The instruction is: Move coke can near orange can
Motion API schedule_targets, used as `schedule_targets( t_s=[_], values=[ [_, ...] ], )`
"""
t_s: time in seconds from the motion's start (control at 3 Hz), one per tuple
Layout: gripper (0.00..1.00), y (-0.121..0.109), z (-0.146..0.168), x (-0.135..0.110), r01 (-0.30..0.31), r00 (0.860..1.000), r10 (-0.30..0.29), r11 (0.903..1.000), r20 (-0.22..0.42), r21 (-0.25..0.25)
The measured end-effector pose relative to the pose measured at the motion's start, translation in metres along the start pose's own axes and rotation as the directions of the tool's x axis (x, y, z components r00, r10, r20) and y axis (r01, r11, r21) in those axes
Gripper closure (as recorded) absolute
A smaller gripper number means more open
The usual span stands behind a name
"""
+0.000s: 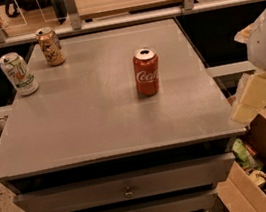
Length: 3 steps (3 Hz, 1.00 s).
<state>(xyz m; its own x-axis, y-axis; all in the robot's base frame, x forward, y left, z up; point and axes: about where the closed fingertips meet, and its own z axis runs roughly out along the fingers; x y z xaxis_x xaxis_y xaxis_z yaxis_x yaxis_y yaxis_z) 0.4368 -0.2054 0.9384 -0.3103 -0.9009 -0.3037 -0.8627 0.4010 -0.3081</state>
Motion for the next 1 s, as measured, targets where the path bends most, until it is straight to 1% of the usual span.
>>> schedule_targets(
  t_s=[0.33, 0.67, 1.0],
  values=[
    [0.00, -0.0034, 0.0229, -0.0092, -0.032, 0.997, 0.032, 0.9994, 0.067, 0.008],
    [0.00, -0.0031, 0.0227, -0.0091, -0.032, 0.997, 0.031, 0.9995, 0.066, 0.008],
    [0.00, -0.0011, 0.0261, -0.0169, -0.031, 0.993, 0.033, 0.9994, 0.114, -0.012]
  ],
)
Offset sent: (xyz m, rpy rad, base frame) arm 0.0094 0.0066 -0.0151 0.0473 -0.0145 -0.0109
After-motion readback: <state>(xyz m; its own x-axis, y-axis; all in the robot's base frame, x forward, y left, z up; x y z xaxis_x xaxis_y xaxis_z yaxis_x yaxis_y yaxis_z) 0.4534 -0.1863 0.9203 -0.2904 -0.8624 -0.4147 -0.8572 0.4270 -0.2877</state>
